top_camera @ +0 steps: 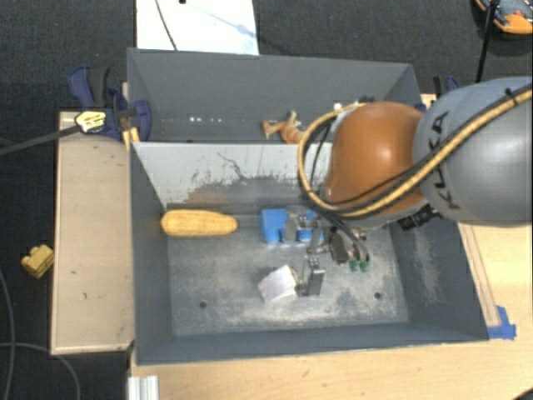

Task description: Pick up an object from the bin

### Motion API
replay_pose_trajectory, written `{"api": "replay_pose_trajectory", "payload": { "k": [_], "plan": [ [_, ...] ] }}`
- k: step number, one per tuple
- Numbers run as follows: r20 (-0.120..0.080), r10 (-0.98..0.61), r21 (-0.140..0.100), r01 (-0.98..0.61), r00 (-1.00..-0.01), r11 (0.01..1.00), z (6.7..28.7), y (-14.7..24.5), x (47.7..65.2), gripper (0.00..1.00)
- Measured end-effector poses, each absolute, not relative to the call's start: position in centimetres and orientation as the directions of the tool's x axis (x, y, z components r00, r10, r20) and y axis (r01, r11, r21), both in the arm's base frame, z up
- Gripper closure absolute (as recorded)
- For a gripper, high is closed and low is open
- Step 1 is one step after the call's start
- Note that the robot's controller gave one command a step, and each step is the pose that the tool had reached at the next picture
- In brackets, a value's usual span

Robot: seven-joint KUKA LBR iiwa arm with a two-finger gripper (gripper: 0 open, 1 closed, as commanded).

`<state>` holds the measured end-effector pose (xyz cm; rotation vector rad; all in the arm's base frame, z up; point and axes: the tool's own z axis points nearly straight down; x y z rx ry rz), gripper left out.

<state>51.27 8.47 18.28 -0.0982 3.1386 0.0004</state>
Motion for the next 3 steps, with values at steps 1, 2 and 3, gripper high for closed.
{"api": "replay_pose_trajectory", "payload": {
  "k": [1, 2, 3],
  "plan": [
    [-0.003, -0.251, 0.0, -0.251, -0.968, 0.968, 15.9, 9.7, 50.4, 0.0],
    [-0.002, -0.086, 0.001, -0.086, -0.996, 0.996, 13.7, 9.5, 49.7, 0.0],
    [-0.001, -0.244, 0.0, -0.244, -0.97, 0.97, 11.7, 9.7, 50.4, 0.0]
  ]
}}
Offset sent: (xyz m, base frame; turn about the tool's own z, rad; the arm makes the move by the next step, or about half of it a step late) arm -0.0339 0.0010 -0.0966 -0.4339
